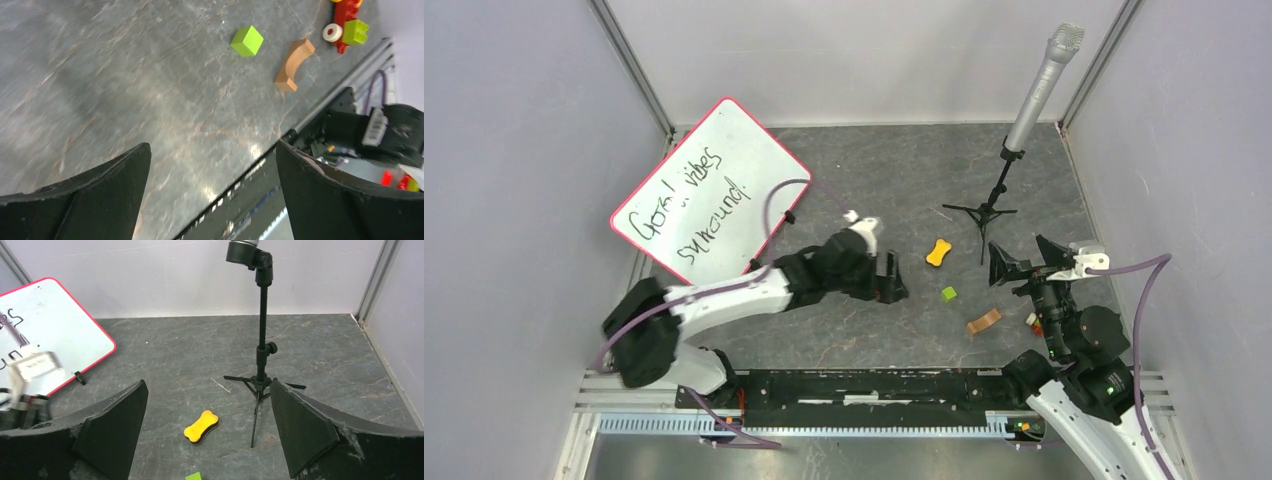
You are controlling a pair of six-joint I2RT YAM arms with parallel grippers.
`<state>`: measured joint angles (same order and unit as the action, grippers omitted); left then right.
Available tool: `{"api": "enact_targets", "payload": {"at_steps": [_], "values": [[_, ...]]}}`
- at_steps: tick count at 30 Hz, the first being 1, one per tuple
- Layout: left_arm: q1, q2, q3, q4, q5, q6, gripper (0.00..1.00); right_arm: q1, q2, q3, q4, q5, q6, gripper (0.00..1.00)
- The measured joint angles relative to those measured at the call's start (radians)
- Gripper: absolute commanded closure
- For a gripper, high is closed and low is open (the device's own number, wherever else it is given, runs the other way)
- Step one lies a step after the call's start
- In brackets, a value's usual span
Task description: Erase the whiteboard
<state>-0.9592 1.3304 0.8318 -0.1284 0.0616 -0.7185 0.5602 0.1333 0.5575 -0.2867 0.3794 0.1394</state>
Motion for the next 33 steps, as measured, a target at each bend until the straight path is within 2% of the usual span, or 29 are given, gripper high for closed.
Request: {"api": "enact_targets", "payload": {"at_steps": [4, 11, 17, 21, 26, 33], "values": [[-0.053, 0.283, 0.245, -0.049, -0.050, 0.055, 0.00, 0.000, -0.004, 0.000, -0.007, 0.024, 0.002, 0.02], [-0.058, 0.632, 0.720, -0.179, -0.145, 0.180, 0.01, 0.000, -0.023, 0.000, -0.039, 0.068, 0.000, 0.02], [-0.058, 0.872, 0.999, -0.310, -0.209, 0.249, 0.10, 0.000, -0.055, 0.002, -0.042, 0.106, -0.010, 0.02], [-0.058, 0.981, 1.103, -0.378, -0.220, 0.262, 0.15, 0.000, -0.068, 0.002, -0.046, 0.121, -0.014, 0.02], [-0.061, 1.030, 1.139, -0.427, -0.249, 0.272, 0.21, 0.000, -0.070, 0.002, -0.048, 0.129, -0.018, 0.02], [-0.069, 1.046, 1.165, -0.447, -0.292, 0.293, 0.40, 0.000, -0.065, 0.002, -0.048, 0.127, -0.017, 0.02]]}}
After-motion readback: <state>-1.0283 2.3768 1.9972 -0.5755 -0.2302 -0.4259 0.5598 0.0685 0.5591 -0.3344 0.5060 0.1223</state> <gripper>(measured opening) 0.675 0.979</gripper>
